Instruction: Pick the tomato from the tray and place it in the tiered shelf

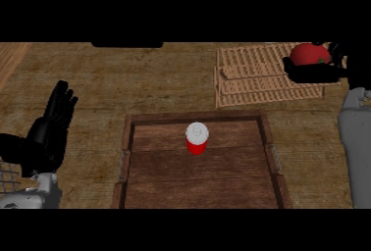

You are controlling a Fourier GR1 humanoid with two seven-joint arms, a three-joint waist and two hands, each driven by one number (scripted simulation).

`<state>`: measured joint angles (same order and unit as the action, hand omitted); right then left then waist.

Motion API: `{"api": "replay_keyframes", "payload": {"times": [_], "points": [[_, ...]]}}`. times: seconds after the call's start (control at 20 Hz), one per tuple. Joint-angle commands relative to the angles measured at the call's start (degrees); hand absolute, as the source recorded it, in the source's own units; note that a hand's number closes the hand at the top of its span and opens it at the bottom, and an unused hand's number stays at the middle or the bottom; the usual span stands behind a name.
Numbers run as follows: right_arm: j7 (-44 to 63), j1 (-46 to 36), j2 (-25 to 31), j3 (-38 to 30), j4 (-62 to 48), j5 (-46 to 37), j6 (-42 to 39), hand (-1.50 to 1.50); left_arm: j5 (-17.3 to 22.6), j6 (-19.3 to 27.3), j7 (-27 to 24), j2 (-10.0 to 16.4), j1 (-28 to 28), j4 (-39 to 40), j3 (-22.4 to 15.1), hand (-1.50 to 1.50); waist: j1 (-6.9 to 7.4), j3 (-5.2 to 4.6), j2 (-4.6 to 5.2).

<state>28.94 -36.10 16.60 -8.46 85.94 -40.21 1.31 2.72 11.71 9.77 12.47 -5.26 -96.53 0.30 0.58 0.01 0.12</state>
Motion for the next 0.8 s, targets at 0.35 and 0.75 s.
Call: {"api": "replay_keyframes", "payload": {"times": [0.35, 0.75], "points": [[-11.0, -8.2, -0.8, -6.5, -21.9, 2.5, 11.8, 1.5, -1.3, -0.2, 1.0, -1.4, -1.3, 0.3, 0.7, 0.0, 0.15, 0.02, 0.14], [-14.3, -18.3, -1.2, -6.2, -37.3, 5.4, 10.1, -1.5, -0.9, -1.2, 1.1, -1.9, -2.7, 1.2, 2.1, 0.0, 0.3, 0.0, 0.12]]}}
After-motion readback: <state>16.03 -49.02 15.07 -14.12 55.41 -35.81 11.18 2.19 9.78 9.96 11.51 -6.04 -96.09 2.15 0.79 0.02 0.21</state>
